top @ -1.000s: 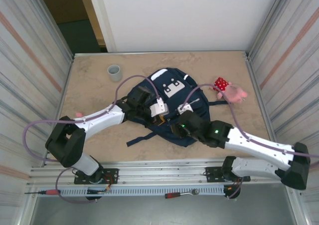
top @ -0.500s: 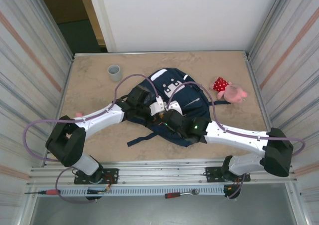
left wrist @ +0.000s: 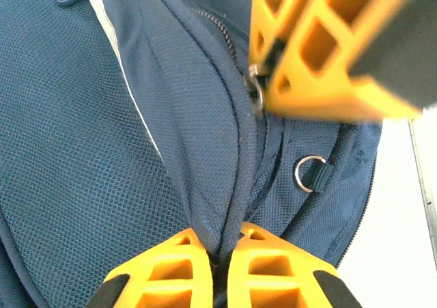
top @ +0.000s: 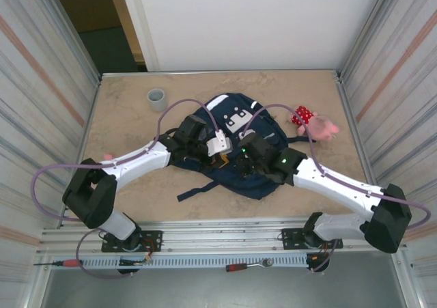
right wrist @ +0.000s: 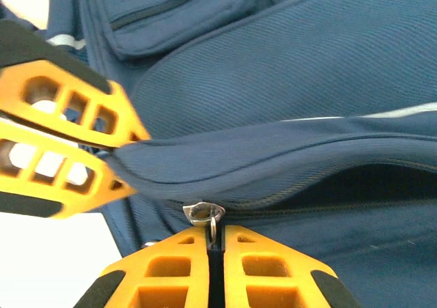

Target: Pack the student bag

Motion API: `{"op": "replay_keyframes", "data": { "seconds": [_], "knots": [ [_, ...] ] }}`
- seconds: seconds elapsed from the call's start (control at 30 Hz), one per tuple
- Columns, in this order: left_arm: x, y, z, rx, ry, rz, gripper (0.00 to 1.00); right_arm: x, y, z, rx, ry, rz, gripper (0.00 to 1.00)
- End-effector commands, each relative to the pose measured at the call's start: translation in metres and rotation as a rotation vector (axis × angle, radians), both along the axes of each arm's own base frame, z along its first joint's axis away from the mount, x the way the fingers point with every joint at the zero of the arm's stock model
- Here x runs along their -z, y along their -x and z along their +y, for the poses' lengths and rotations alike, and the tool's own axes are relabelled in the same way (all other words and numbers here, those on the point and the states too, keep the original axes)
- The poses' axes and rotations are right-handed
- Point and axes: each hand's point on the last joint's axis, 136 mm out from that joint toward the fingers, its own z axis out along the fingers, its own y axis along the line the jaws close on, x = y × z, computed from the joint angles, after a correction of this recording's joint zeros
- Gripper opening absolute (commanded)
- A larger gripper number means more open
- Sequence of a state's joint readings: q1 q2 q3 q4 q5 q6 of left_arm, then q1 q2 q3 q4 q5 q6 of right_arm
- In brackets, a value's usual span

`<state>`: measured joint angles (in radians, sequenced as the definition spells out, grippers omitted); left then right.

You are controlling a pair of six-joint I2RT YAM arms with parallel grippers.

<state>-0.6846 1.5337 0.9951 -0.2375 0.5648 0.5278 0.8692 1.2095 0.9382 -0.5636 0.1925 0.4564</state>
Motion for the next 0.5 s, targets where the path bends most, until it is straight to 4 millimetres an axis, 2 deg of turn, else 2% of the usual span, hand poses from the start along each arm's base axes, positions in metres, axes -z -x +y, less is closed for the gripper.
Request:
{"op": "replay_keyframes", "data": {
  "seconds": [0.0, 0.2, 0.37, 0.47],
  "knots": [
    [0.02, 0.0, 0.026, -0.04, -0.116, 0.037, 0.0, 0.013, -0.002, -0.057, 0.093, 0.142, 0.071, 0.0],
    [0.025, -0.001, 0.033, -0.045, -0.159, 0.021, 0.0, 0.013, -0.004, -0.067, 0.09, 0.113, 0.124, 0.0],
    [0.021, -0.004, 0.034, -0.068, -0.146, 0.016, 0.0, 0.022, -0.011, -0.087, 0.162, 0.068, 0.166, 0.0],
    [0.012, -0.008, 0.033, -0.129, -0.104, 0.044, 0.02, 0.024, -0.009, -0.083, 0.163, 0.015, 0.191, 0.0]
  ]
}}
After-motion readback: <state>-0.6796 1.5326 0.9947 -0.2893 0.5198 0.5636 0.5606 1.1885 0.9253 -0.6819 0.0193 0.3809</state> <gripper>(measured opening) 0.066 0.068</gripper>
